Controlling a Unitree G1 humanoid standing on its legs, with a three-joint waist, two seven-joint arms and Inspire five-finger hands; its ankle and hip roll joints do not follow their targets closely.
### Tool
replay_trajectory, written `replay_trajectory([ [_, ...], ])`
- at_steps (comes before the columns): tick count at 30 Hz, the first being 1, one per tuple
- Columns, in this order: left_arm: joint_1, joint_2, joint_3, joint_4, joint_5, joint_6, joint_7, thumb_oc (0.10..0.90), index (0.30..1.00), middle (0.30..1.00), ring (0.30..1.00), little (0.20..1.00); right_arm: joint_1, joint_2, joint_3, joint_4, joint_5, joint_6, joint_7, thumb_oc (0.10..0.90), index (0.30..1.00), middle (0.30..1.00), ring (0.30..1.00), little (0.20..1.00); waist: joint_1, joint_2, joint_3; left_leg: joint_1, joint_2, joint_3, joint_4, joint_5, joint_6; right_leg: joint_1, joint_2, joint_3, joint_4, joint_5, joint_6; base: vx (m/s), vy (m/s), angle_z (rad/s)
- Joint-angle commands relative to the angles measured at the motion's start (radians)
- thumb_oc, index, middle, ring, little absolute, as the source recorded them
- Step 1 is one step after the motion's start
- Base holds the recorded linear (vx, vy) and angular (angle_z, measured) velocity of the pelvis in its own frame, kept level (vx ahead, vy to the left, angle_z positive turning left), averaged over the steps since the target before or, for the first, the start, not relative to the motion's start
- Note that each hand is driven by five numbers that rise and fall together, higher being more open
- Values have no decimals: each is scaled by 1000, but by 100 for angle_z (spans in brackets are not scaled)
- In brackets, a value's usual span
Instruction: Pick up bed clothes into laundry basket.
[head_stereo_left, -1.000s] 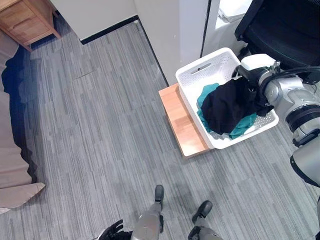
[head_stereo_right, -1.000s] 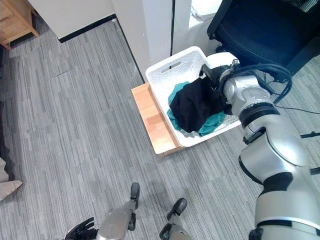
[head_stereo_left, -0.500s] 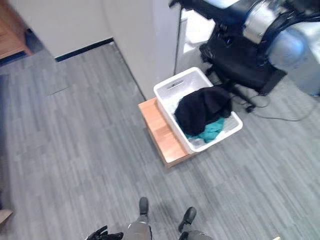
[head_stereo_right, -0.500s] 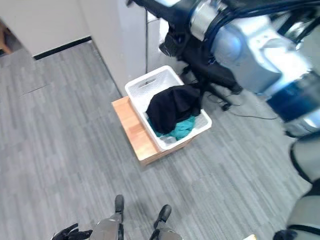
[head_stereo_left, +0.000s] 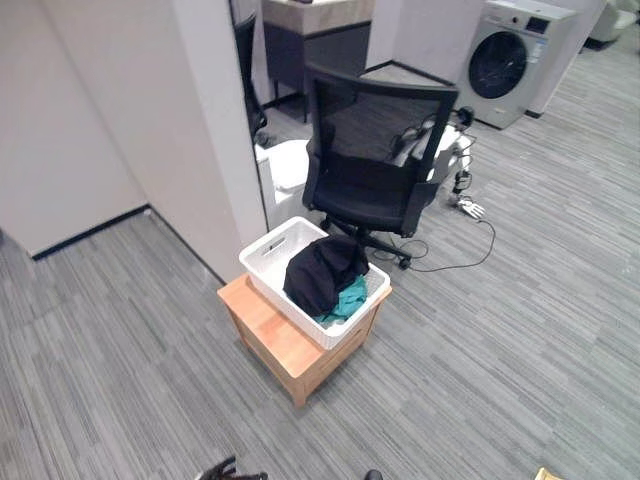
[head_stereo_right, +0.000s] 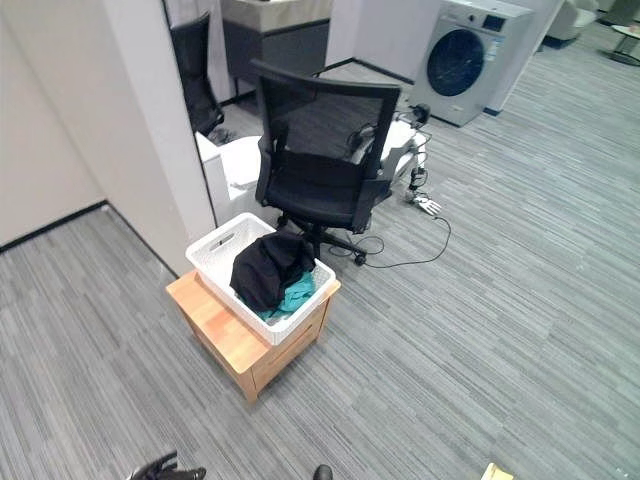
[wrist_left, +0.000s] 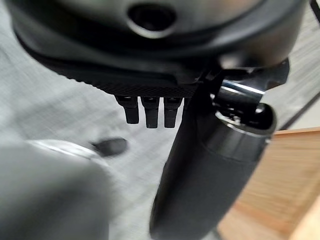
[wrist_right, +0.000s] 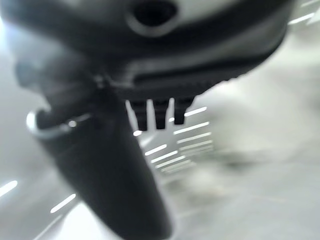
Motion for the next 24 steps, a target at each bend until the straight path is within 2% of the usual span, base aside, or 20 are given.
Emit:
replay_trajectory([
  [1, -15, 23, 46, 65, 2, -3, 36, 800, 900, 900, 900, 900, -87, 102, 152, -1, 139, -48, -56, 800, 900, 900, 900, 900, 37, -56, 29, 44, -40, -20, 1, -6, -3, 51, 25, -21, 7, -28, 40, 15, 14, -9],
  [2, -15, 21, 54, 100, 11, 7, 45, 800, 900, 900, 900, 900, -85, 184, 190, 188, 213, -42, -78, 800, 900, 900, 900, 900, 38, -52, 27, 52, -43, -25, 1, -14, -3, 62, 27, -19, 9, -35, 40, 14, 19, -9],
  [4, -14, 21, 31, 100, 4, 2, 47, 800, 900, 900, 900, 900, -136, 249, 275, 541, 358, -45, -49, 800, 900, 900, 900, 900, 46, -46, 29, 52, -45, -30, 1, -10, -2, 65, 24, -24, 7, -30, 37, -1, 11, -6],
  [5, -12, 19, 22, 102, -3, 1, 46, 800, 900, 900, 900, 900, -149, 272, 312, 621, 393, -25, -22, 800, 900, 900, 900, 900, 50, -41, 30, 57, -45, -30, 1, -14, -4, 68, 25, -22, 8, -34, 39, 0, 0, 0],
  [6, -12, 19, 23, 102, -3, 1, 46, 800, 900, 900, 900, 900, -152, 269, 315, 628, 397, -29, -18, 800, 900, 900, 900, 900, 48, -43, 30, 53, -46, -30, 1, -9, -3, 65, 24, -23, 6, -29, 37, -24, 19, 4],
  [7, -20, 23, -7, 105, -11, -1, 40, 800, 900, 900, 900, 900, -196, 317, 415, 870, 410, 44, 50, 800, 900, 900, 900, 900, 61, -36, 30, 54, -47, -33, 1, -10, -3, 67, 22, -23, 5, -29, 37, -25, 12, 4],
  [8, -20, 21, -29, 104, -13, 0, 35, 800, 900, 900, 900, 900, -211, 358, 474, 942, 386, 80, 86, 800, 900, 900, 900, 900, 69, -32, 31, 59, -47, -33, 1, -15, -3, 71, 22, -22, 6, -32, 38, -10, 19, 5],
  [10, -21, 23, -42, 101, -12, -3, 29, 800, 900, 900, 900, 900, -218, 366, 502, 985, 370, 100, 122, 800, 900, 900, 900, 900, 71, -31, 31, 57, -49, -33, 1, -12, -1, 70, 20, -22, 4, -27, 37, -10, 11, 6],
  [12, -11, 9, -85, 73, -26, -11, 13, 800, 900, 900, 900, 900, -229, 426, 639, 1030, 241, 138, 165, 800, 900, 900, 900, 900, 79, -25, 38, 70, -49, -33, 1, -15, 2, 79, 17, -19, 10, -30, 38, -12, 23, 5],
  [13, -9, 6, -96, 63, -22, -12, 9, 800, 900, 900, 900, 900, -232, 429, 656, 1029, 220, 142, 173, 800, 900, 900, 900, 900, 78, -25, 38, 69, -50, -34, 1, -14, 4, 77, 15, -21, 14, -29, 37, -10, 31, 5],
  [14, -9, 0, -109, 45, -35, -12, 4, 800, 900, 900, 900, 900, -241, 440, 711, 1017, 166, 145, 185, 800, 900, 900, 900, 900, 82, -21, 48, 82, -49, -37, 1, -21, 11, 75, 10, -19, 58, -43, 34, -75, 52, 1],
  [15, -9, -5, -129, -1, -63, -22, -2, 800, 900, 900, 900, 900, -256, 446, 768, 980, 101, 145, 200, 800, 900, 900, 900, 900, 83, -10, 79, 99, -46, -40, 1, -27, 29, 17, -11, -11, 209, -54, 34, -69, 50, 2],
  [16, -9, -5, -128, -1, -64, -22, -2, 800, 900, 900, 900, 900, -256, 446, 768, 980, 101, 145, 200, 800, 900, 900, 900, 900, 84, -10, 79, 98, -47, -39, 1, -28, 29, 14, -12, -10, 214, -56, 34, -119, 56, 0],
  [17, 0, -6, -150, -88, -105, -28, -5, 800, 900, 900, 900, 900, -272, 443, 791, 957, 78, 147, 202, 800, 900, 900, 900, 900, 82, -2, 107, 108, -47, -44, 4, -30, 39, -27, -29, 2, 307, -34, 50, -139, 22, 0],
  [19, 5, 21, -192, -222, -143, -40, -19, 800, 900, 900, 900, 900, -310, 431, 825, 912, 29, 144, 197, 800, 900, 900, 900, 900, 67, 5, 166, 101, -42, -84, 37, -26, 52, -123, -32, 103, 469, 24, 88, -191, -41, 18],
  [21, -11, 47, -216, -239, -137, -49, -32, 800, 900, 900, 900, 900, -331, 420, 864, 874, 0, 136, 199, 800, 900, 900, 900, 900, 50, 8, 178, 74, -33, -155, 63, -27, 46, -152, 19, 273, 478, 1, 92, -86, -249, 106],
  [22, -52, 55, -211, -173, -117, -53, -35, 800, 900, 900, 900, 900, -315, 418, 861, 866, 13, 128, 198, 800, 900, 900, 900, 900, 47, 8, 169, 51, -22, -219, 89, -29, 28, -105, -13, 333, 411, -28, 72, 37, -517, 172],
  [23, -92, 54, -212, -83, -90, -59, -32, 800, 900, 900, 900, 900, -281, 424, 873, 858, 31, 115, 211, 800, 900, 900, 900, 900, 18, 6, 142, 20, -3, -320, 101, -24, 15, -34, -1, 466, 318, -89, 72, 93, -530, 253],
  [24, -119, 60, -204, -45, -91, -61, -26, 800, 900, 900, 900, 900, -263, 434, 888, 865, 33, 112, 217, 800, 900, 900, 900, 900, 9, 1, 126, 8, 9, -387, 93, -7, 9, 0, 39, 562, 303, -156, 64, 109, -451, 397],
])
